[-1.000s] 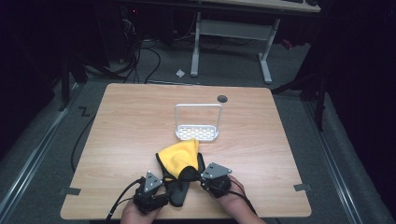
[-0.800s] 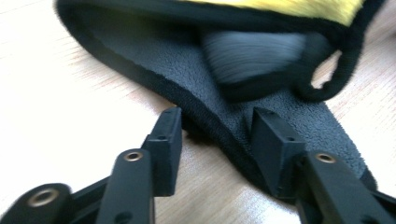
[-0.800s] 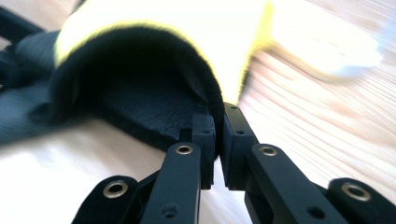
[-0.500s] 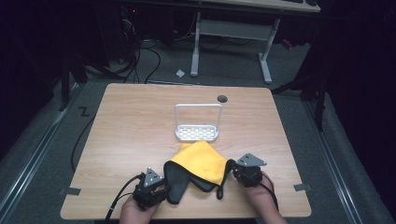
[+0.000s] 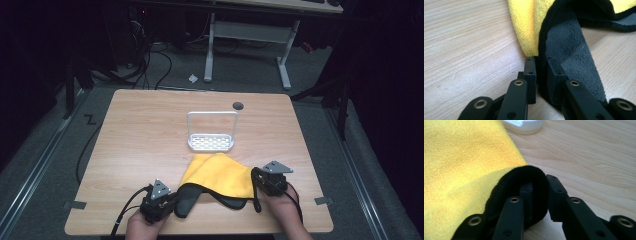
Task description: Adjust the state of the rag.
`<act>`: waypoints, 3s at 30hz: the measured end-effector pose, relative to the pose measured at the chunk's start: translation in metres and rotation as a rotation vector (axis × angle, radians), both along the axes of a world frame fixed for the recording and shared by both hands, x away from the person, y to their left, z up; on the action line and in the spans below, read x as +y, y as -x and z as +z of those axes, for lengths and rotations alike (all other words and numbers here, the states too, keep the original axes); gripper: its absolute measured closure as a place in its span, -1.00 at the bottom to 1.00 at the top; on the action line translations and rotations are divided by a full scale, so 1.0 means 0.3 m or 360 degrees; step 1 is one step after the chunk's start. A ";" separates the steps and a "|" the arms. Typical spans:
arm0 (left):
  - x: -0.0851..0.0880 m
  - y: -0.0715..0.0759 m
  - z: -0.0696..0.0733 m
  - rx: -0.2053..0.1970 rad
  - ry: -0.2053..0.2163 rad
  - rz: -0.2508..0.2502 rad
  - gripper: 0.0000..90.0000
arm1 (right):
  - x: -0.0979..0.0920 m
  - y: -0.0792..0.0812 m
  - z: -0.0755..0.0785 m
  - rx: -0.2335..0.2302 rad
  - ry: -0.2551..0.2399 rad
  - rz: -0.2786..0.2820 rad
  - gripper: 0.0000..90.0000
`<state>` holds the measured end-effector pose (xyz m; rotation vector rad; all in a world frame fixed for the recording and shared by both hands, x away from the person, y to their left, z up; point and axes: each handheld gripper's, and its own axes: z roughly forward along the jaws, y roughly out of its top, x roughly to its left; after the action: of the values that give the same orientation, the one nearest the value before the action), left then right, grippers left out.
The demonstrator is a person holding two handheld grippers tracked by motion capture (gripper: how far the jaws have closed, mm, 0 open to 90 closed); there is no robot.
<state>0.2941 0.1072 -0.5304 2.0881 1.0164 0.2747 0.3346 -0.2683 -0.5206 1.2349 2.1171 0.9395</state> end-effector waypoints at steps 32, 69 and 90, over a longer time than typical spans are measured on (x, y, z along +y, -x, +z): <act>0.035 -0.041 -0.005 0.0029 0.0083 0.0069 0.79 | 0.074 0.132 -0.029 0.0124 0.0010 0.0146 0.30; 0.133 -0.091 0.166 -0.0236 0.0115 0.0146 0.70 | 0.008 0.074 0.117 -0.0189 -0.0026 0.0037 0.92; 0.110 -0.006 0.043 -0.0105 0.0087 -0.0014 -0.11 | -0.012 -0.071 0.085 -0.0077 -0.0035 -0.0115 0.30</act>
<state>0.2958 0.1400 -0.5176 2.0212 0.9649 0.3059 0.3559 -0.2720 -0.4950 1.2781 2.0161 0.9537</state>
